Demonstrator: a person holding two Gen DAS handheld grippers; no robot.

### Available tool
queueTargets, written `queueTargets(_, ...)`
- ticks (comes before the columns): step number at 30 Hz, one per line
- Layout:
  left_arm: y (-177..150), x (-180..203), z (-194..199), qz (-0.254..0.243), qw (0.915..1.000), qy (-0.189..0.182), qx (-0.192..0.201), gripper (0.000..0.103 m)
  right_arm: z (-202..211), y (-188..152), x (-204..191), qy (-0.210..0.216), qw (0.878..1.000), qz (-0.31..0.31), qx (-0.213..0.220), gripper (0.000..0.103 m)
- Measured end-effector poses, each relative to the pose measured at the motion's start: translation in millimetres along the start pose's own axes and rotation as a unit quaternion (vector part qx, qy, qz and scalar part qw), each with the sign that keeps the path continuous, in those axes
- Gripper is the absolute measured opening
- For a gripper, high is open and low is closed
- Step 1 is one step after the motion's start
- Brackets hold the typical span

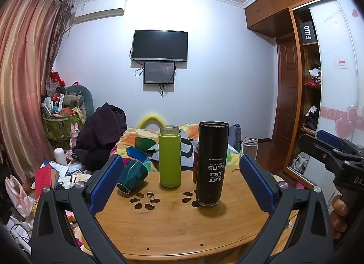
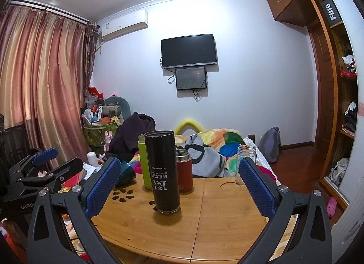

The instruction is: Flip cup upside down

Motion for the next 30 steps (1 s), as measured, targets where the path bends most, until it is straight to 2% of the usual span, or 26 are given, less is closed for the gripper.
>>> queueTargets(30, -0.3, -1.4, -0.8, 0.004, 1.0, 0.002, -0.003, 0.103, 1.5, 0.2, -0.5, 0.002, 1.0, -0.003, -0.001, 0.103)
Point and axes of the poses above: each gripper's, at about its wrist camera, not at the fingertips, and z roughly against the way its jaws point, x to its right, y to its top, the point moved 2 cm from there along -z, roughly the way its jaws point, and after that the axes turned 7 degrees about y, right-handed, at the moved point
